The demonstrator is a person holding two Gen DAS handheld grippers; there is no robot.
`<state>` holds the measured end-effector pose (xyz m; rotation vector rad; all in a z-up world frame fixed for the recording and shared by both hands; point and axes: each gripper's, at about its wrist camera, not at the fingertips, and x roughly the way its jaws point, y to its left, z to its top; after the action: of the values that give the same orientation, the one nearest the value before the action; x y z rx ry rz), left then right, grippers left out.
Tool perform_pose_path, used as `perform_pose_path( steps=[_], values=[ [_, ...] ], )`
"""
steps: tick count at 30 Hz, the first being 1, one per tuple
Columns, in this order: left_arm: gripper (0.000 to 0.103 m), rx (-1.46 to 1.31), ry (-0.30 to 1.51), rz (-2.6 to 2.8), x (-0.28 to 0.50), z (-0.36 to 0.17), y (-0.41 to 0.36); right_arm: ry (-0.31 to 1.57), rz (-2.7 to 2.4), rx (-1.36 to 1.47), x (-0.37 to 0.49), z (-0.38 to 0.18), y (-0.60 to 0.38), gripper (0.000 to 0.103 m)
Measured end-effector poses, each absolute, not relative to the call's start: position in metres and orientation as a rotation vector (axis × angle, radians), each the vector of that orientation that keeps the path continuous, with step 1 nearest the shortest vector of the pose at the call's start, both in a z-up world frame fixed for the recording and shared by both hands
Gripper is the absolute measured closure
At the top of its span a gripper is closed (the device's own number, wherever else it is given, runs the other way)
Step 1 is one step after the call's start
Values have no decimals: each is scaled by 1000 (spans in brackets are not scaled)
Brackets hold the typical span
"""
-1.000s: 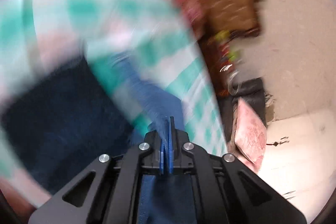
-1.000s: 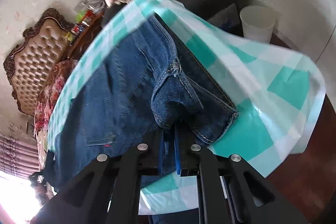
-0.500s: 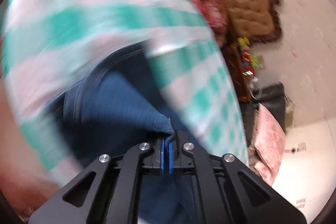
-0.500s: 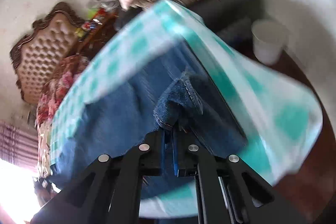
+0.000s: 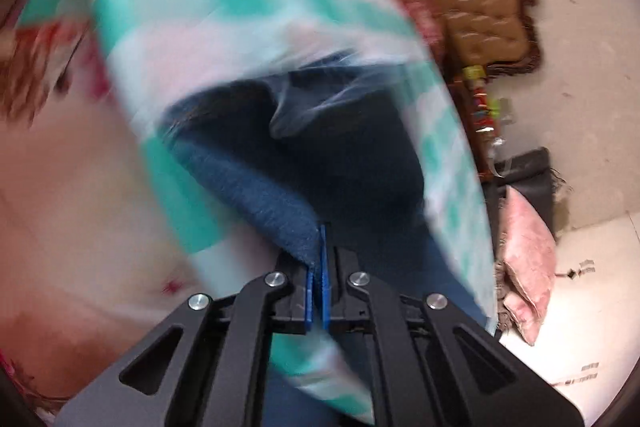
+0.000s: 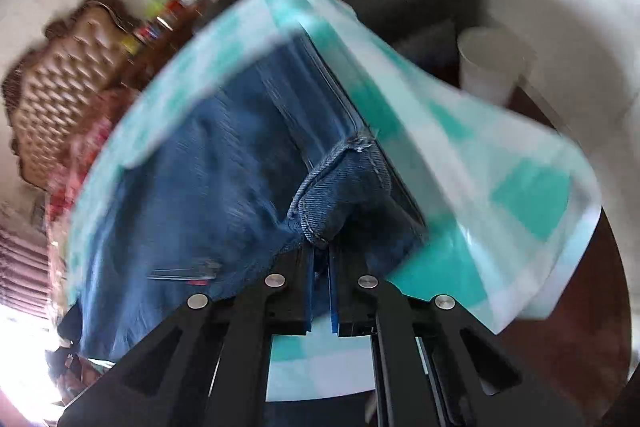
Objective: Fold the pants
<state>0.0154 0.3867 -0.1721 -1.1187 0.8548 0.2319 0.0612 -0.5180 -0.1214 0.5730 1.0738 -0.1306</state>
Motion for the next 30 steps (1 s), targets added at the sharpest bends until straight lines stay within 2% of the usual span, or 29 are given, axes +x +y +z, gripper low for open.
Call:
perform_pose_path(
  steps=[7, 10, 15, 22, 25, 26, 27, 28, 30],
  values=[
    [101, -1102, 779, 204, 11, -155, 389, 991, -110, 547, 50, -83, -517, 98],
    [101, -1139, 819, 220, 13, -174, 390, 1045, -132, 572, 47, -103, -526, 98],
    [101, -1132, 778, 211, 4, -166, 389, 1001, -111, 590, 45, -87, -523, 99],
    [100, -1143, 797, 235, 2, -180, 392, 1066, -152, 551, 39, -115, -519, 100],
    [89, -1168, 762, 224, -6, -179, 399, 1067, -165, 466, 37, -118, -510, 100],
    [69, -1159, 736, 236, -11, -173, 402, 1065, -178, 458, 35, -117, -509, 95],
    [59, -1157, 714, 246, -16, -170, 405, 1062, -201, 454, 32, -115, -510, 80],
    [59, -1168, 689, 249, -22, -167, 412, 1062, -239, 452, 25, -114, -513, 73],
    [60, -1183, 678, 251, -26, -167, 421, 1058, -305, 441, 10, -110, -514, 71]
  ],
)
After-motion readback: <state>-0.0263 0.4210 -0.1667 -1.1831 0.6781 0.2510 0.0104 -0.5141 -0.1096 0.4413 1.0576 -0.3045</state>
